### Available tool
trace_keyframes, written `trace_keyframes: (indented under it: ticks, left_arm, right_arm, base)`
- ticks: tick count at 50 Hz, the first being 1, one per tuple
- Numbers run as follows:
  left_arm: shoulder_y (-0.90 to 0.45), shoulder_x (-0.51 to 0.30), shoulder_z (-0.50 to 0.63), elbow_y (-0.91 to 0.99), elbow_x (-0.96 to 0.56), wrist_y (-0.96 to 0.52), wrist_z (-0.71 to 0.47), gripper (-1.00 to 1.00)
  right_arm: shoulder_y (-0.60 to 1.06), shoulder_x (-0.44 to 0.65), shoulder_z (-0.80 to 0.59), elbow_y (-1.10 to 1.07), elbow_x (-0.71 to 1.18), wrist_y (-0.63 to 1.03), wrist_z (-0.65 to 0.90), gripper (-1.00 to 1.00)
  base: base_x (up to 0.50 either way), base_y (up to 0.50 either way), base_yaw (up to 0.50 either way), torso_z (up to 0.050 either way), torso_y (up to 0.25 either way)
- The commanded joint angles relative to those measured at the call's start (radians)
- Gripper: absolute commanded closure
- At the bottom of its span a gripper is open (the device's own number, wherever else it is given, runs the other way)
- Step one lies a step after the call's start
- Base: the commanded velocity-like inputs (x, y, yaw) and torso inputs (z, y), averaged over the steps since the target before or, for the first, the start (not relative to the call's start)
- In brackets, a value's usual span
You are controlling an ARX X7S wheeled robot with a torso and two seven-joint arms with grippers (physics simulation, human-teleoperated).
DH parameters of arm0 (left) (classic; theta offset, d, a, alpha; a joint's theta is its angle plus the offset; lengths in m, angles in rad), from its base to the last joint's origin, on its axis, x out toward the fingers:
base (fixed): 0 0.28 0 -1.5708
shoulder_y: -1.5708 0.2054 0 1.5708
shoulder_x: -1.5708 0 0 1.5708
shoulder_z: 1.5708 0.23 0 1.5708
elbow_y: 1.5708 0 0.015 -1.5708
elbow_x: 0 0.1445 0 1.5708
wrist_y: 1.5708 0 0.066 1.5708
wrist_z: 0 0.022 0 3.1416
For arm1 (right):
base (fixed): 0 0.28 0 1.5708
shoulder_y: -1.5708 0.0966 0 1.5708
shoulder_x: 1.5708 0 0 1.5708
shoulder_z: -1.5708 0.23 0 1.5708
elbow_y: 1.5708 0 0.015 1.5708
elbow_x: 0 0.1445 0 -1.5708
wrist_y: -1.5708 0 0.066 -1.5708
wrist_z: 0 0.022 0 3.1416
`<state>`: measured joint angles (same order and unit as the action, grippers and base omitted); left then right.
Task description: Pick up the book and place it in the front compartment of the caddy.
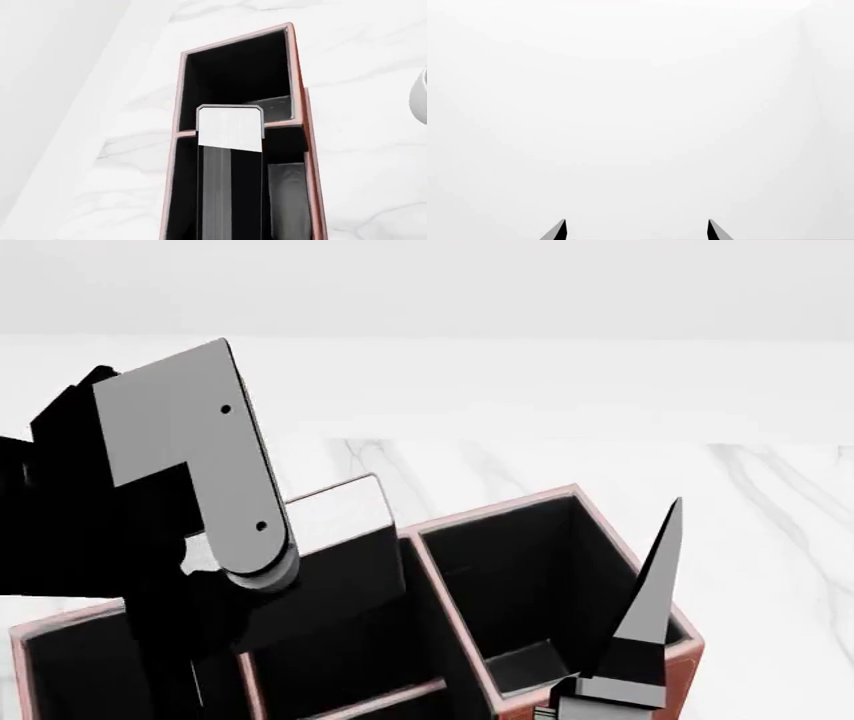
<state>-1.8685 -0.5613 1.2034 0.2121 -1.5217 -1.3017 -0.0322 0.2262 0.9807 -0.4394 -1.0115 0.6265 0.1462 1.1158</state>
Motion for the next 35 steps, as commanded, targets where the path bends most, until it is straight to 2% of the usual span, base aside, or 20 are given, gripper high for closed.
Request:
trace_keyframes:
  ticks: [1, 15, 35]
  left_arm:
    - [-0.027, 0.087, 0.021, -0.136, 0.157, 0.019, 0.175, 1.00]
    - [0.011, 0.135, 0.080, -0.213, 0.272, 0.113, 0.273, 1.00]
    - [0.099, 0.144, 0.111, -0.242, 0.316, 0.178, 0.267, 1.00]
  right_arm:
    - [-0.002, -0.016, 0.013, -0.002, 0.001, -0.025, -0.036, -1.00]
    - [-0.015, -0.001, 0.016, 0.008, 0.002, -0.054, -0.031, -1.00]
    - [-0.018, 0.008, 0.014, 0.016, 0.004, -0.071, -0.026, -1.00]
  base:
    - [0.00, 0.00, 0.00, 0.000, 0.000]
    - [0.00, 0.00, 0.00, 0.000, 0.001]
    - [0.00, 0.00, 0.00, 0.001, 0.001]
